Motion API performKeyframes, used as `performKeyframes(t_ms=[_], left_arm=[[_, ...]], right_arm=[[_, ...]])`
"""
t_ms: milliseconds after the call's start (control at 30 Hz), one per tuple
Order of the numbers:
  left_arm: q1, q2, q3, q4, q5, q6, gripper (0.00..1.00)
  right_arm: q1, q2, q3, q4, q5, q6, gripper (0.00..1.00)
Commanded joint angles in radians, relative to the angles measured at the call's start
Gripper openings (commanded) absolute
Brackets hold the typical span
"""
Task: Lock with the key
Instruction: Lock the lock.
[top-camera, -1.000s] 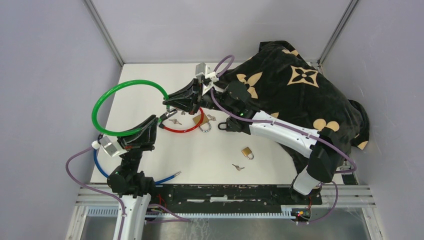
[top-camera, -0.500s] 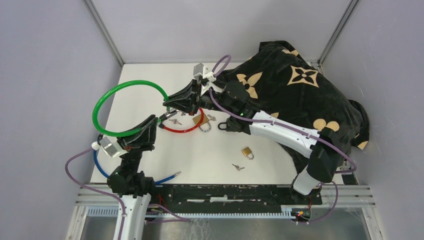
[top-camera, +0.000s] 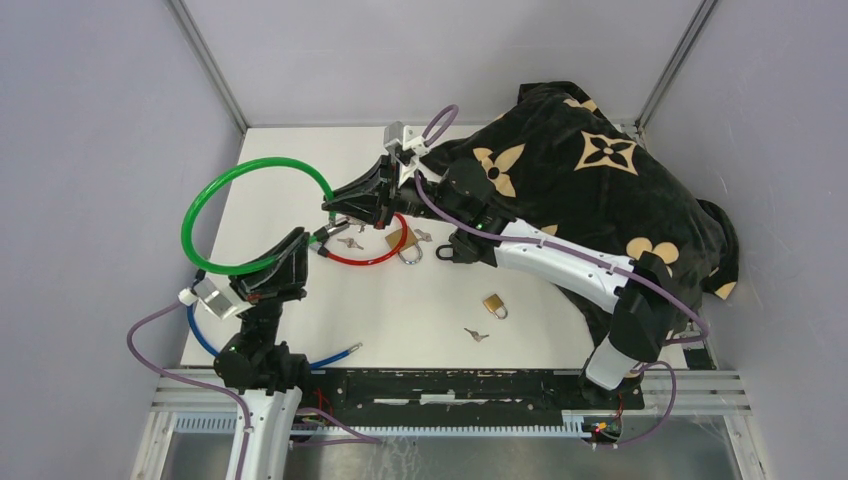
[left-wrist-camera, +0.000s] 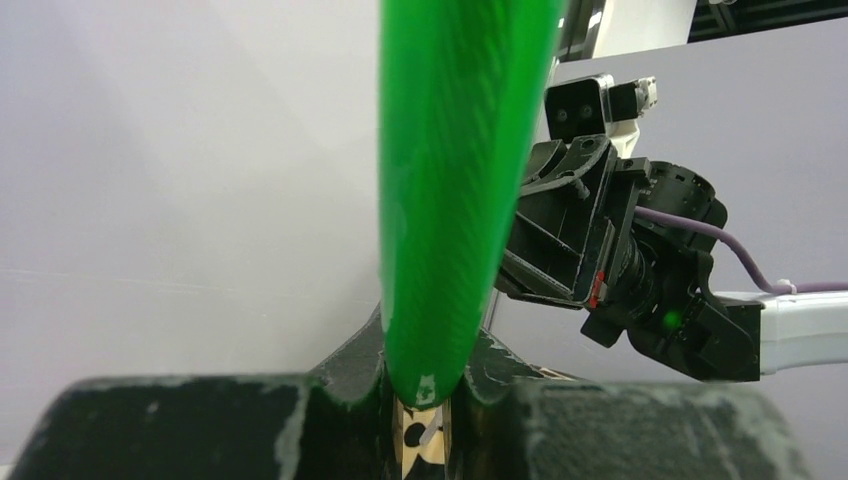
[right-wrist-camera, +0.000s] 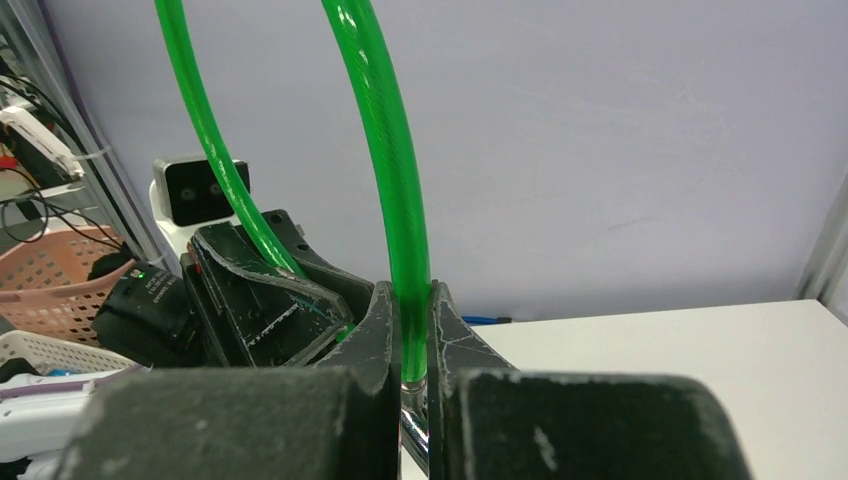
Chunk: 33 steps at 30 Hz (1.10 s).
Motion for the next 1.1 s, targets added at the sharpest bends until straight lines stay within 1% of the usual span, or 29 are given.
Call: performKeyframes(t_ms=[0,67,133,267,367,433,500,600,667,700,767,867,967,1067], left_arm=[[0.007,-0.009,0.044,0.164,-0.091,0.036,0.02],[0.007,-0.014,0.053,0.184,-0.105,0.016,0.02],[0.007,-0.014,0.059,0.209,-0.11,-0.02,0.02],[0.006,-0.001,0.066,0.25,-0.141,-0.05,0.02],[0.003,0.012,0.068,0.272,-0.165,-0.069,0.02],[-0.002,0.022,0.067,0.276,-0.169,-0.11,0.02],[-0.007,0.037,0.067,0.293,-0.167,-0.14,0.02],[-0.018,0.071,0.086,0.369,-0.194,-0.108,0.02],[-0.023,0.092,0.1,0.423,-0.221,-0.081,0.02],[-0.026,0.097,0.113,0.428,-0.274,-0.104,0.02],[-0.026,0.096,0.119,0.427,-0.296,-0.136,0.02],[-0.028,0.092,0.12,0.427,-0.262,-0.146,0.02],[-0.027,0.077,0.108,0.402,-0.197,-0.106,0.02],[-0.029,0.058,0.082,0.371,-0.063,-0.041,0.02]], right_arm=[[0.015,0.028,0.012,-0.017,-0.079,0.107,0.0],[0.013,0.023,0.014,-0.055,-0.035,0.075,0.0],[0.014,0.025,0.014,-0.048,-0.011,0.078,0.0],[0.017,0.046,0.044,-0.018,-0.018,0.137,0.0],[0.03,0.039,0.05,-0.005,-0.004,0.134,0.0],[0.035,0.043,0.065,-0.006,-0.009,0.136,0.0],[0.039,0.054,0.087,-0.039,-0.007,0.124,0.0],[0.06,0.064,0.128,-0.156,0.04,0.027,0.0],[0.069,0.057,0.116,-0.153,0.037,0.019,0.0],[0.08,0.036,0.052,-0.07,0.013,0.028,0.0],[0.081,0.035,0.045,-0.087,0.031,0.009,0.0],[0.083,0.041,0.048,-0.111,0.043,-0.021,0.01],[0.083,0.031,0.06,-0.119,0.045,-0.051,0.1],[0.083,0.015,0.087,-0.128,0.034,-0.095,0.14]])
